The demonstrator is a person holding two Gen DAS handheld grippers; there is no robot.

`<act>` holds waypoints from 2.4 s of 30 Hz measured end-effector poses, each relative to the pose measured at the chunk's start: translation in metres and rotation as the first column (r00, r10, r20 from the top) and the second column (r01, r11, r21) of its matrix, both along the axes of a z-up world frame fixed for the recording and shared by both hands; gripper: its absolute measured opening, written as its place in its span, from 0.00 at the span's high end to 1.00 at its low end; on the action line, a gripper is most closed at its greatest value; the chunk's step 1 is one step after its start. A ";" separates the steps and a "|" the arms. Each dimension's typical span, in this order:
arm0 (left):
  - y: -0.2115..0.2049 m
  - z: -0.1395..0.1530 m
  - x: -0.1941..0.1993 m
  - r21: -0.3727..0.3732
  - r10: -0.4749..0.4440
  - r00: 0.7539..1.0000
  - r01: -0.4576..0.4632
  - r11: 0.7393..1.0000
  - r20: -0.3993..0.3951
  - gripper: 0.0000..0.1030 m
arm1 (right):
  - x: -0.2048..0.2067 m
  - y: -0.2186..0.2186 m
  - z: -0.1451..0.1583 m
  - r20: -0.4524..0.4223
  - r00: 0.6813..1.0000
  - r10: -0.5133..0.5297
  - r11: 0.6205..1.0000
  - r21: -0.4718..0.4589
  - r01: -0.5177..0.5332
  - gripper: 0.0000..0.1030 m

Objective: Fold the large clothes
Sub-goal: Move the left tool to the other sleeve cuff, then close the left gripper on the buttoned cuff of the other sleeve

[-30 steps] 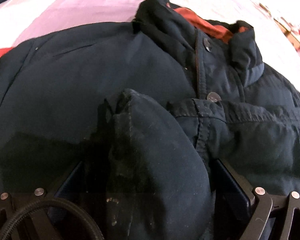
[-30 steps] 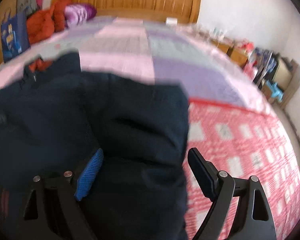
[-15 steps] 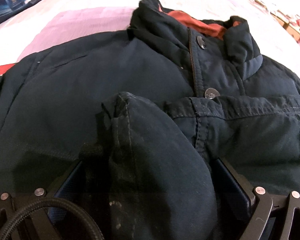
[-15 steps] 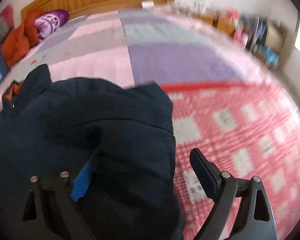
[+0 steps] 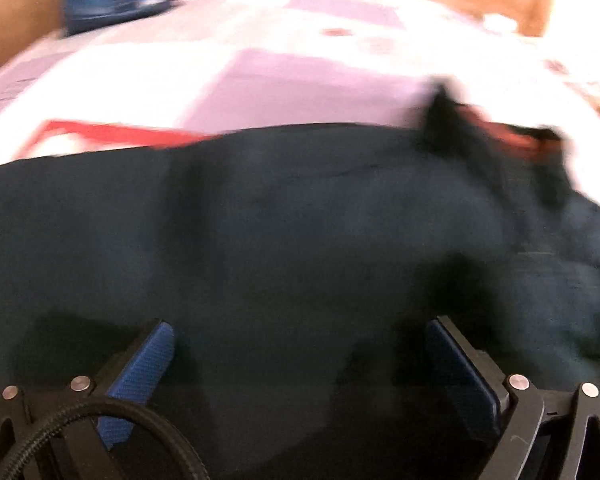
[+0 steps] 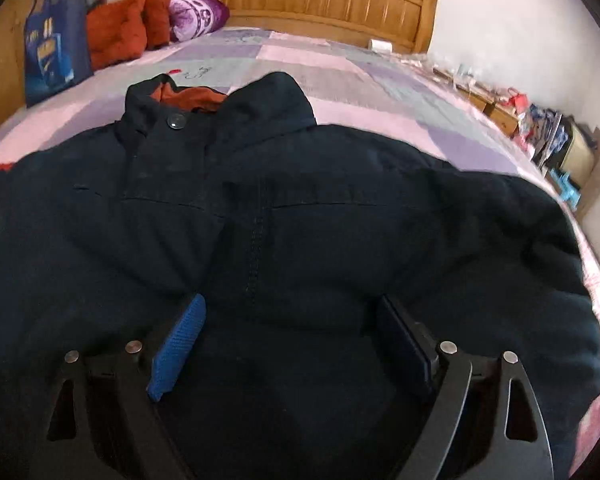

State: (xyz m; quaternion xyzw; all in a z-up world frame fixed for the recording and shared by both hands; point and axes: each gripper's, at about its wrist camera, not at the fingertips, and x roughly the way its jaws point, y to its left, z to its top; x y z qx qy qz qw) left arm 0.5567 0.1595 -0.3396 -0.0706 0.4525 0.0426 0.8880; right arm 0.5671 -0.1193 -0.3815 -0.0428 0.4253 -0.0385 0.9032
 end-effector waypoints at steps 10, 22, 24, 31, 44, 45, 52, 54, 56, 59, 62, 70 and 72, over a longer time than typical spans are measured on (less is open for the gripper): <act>0.165 -0.013 -0.019 0.070 0.186 0.983 -0.186 0.980 0.007 0.00 | -0.001 0.000 -0.014 0.009 1.000 0.000 1.000 -0.002 0.000 0.10; 0.327 -0.016 -0.082 0.077 0.332 0.942 -0.334 0.939 0.039 0.02 | 0.003 0.001 -0.015 0.008 1.000 -0.005 1.000 -0.021 0.005 0.09; 0.337 -0.014 -0.089 0.109 0.343 0.938 -0.346 0.932 0.052 0.02 | 0.003 0.001 -0.015 0.008 1.000 -0.005 1.000 -0.022 0.005 0.09; 0.413 -0.019 -0.136 0.062 0.488 0.871 -0.491 0.869 0.050 0.01 | 0.004 0.002 -0.016 0.007 1.000 -0.008 1.000 -0.025 0.009 0.09; 0.436 0.003 -0.163 -0.040 0.554 0.826 -0.553 0.832 0.104 0.12 | 0.004 0.002 -0.016 0.007 1.000 -0.009 1.000 -0.026 0.009 0.09; 0.437 0.009 -0.167 -0.073 0.566 0.816 -0.561 0.825 0.118 0.12 | 0.004 0.002 -0.016 0.007 1.000 -0.009 1.000 -0.025 0.009 0.09; 0.449 0.018 -0.190 -0.107 0.606 0.790 -0.597 0.795 0.094 0.04 | 0.004 0.002 -0.016 0.007 1.000 -0.009 1.000 -0.027 0.009 0.09; 0.448 0.011 -0.198 -0.129 0.607 0.793 -0.597 0.792 0.056 0.04 | 0.004 0.002 -0.016 0.007 1.000 -0.009 1.000 -0.028 0.009 0.09; 0.440 0.006 -0.204 -0.168 0.591 0.806 -0.578 0.798 0.034 0.04 | 0.005 0.003 -0.016 0.007 1.000 -0.010 1.000 -0.028 0.010 0.09; 0.424 -0.006 -0.214 -0.291 0.572 0.820 -0.548 0.784 -0.004 0.02 | 0.004 0.003 -0.016 0.007 1.000 -0.010 1.000 -0.028 0.010 0.09; 0.420 -0.023 -0.212 -0.419 0.582 0.812 -0.542 0.728 -0.038 0.02 | 0.004 0.003 -0.016 0.007 1.000 -0.010 1.000 -0.029 0.010 0.09; 0.398 -0.036 -0.195 -0.483 0.592 0.803 -0.546 0.684 -0.069 0.02 | 0.004 0.002 -0.016 0.007 1.000 -0.010 1.000 -0.028 0.010 0.09; 0.411 -0.038 -0.187 -0.496 0.646 0.762 -0.582 0.645 -0.054 0.02 | 0.004 0.002 -0.016 0.008 1.000 -0.010 1.000 -0.029 0.010 0.09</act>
